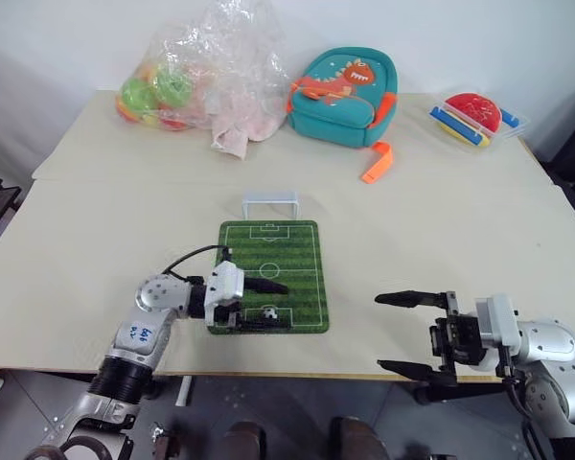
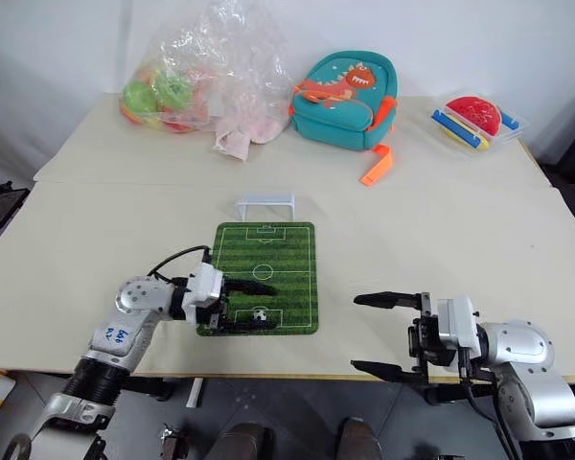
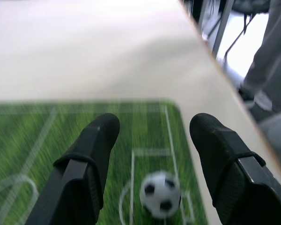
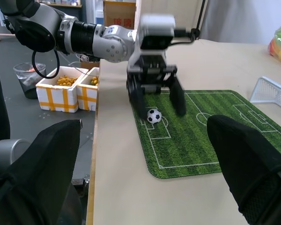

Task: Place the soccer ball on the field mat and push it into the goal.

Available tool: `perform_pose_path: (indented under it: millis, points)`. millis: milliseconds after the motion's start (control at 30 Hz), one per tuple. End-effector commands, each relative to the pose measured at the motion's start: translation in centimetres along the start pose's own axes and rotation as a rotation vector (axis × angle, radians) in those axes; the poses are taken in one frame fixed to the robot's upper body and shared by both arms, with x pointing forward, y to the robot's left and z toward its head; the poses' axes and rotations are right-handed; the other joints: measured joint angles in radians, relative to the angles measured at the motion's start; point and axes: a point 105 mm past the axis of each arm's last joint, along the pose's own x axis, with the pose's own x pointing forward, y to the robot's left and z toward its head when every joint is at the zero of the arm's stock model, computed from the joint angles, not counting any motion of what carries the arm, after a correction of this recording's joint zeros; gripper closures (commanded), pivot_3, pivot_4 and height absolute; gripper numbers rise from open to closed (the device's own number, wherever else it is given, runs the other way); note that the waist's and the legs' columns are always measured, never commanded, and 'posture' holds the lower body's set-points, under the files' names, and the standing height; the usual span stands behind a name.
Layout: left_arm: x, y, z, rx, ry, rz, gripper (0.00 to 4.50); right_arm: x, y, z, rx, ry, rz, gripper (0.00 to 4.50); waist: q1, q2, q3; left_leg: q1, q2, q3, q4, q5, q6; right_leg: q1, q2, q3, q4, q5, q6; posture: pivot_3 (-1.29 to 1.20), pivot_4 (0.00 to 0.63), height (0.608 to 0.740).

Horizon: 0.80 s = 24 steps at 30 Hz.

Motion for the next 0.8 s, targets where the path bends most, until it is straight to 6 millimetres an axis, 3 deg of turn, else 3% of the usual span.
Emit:
perform_pose_path:
  millis: [33, 133, 200, 300, 367, 467, 567, 800]
  points:
    - [-1.7, -0.2, 2.6, 0.046, -0.034, -0.011, 1.56, 0.0, 0.2, 0.7, -0.008, -0.013, 0.011, 0.00, -0.001, 0.000, 0.000, 0.000, 0.000, 0.000, 0.000, 0.000, 0.000, 0.000, 0.000, 0.000, 0.000, 0.000, 0.000, 0.00, 0.150, 0.740]
    - [-3.6, 1.2, 4.2, 0.031, -0.052, 0.093, 1.56, -0.1, -0.2, 0.6, -0.014, -0.008, -0.001, 0.00, -0.001, 0.000, 0.000, 0.000, 0.000, 0.000, 0.000, 0.000, 0.000, 0.000, 0.000, 0.000, 0.000, 0.000, 0.000, 0.00, 0.150, 0.740]
    - [-4.8, 1.3, 4.2, 0.022, -0.027, 0.121, 1.56, -0.1, -0.3, 0.7, -0.021, -0.010, -0.008, 0.00, -0.001, 0.000, 0.000, 0.000, 0.000, 0.000, 0.000, 0.000, 0.000, 0.000, 0.000, 0.000, 0.000, 0.000, 0.000, 0.00, 0.150, 0.740]
    - [-9.3, -0.5, 1.8, -0.018, 0.150, 0.136, 2.14, -0.1, -1.5, 1.2, -0.075, -0.032, -0.060, 0.00, -0.020, 0.000, 0.000, 0.001, 0.000, 0.000, -0.001, 0.000, 0.000, 0.000, 0.000, 0.001, 0.000, 0.000, 0.000, 0.00, 0.150, 0.740]
    - [-10.3, -1.8, 1.0, -0.078, 0.165, 0.139, 2.73, -0.3, -1.9, 1.2, -0.105, -0.033, -0.082, 0.00, -0.024, 0.001, 0.000, 0.003, 0.001, 0.000, -0.004, 0.000, 0.000, 0.000, 0.000, 0.001, 0.000, 0.000, -0.001, 0.00, 0.150, 0.740]
    - [-9.7, -4.1, -0.1, -0.135, 0.153, 0.113, 3.78, -0.7, -2.3, 0.8, -0.140, -0.018, -0.094, 0.00, -0.019, 0.001, 0.001, 0.001, 0.000, 0.000, -0.003, 0.000, 0.000, 0.000, -0.001, 0.000, -0.001, -0.001, -0.001, 0.00, 0.150, 0.740]
    - [-8.2, -5.8, -0.4, -0.154, 0.128, 0.079, 4.47, -1.0, -2.5, 0.6, -0.149, -0.016, -0.092, 0.00, -0.012, 0.001, 0.001, 0.000, 0.000, -0.002, -0.003, -0.001, 0.001, 0.000, -0.002, 0.000, -0.001, -0.001, -0.001, 0.00, 0.150, 0.740]
    - [-4.1, -7.0, -0.7, -0.176, 0.066, 0.066, 4.47, -0.8, -1.5, 0.5, -0.144, -0.036, 0.004, 0.00, -0.002, 0.002, 0.001, 0.001, 0.000, -0.001, -0.002, -0.001, 0.001, 0.000, -0.001, 0.000, -0.002, -0.001, -0.001, 0.00, 0.150, 0.740]
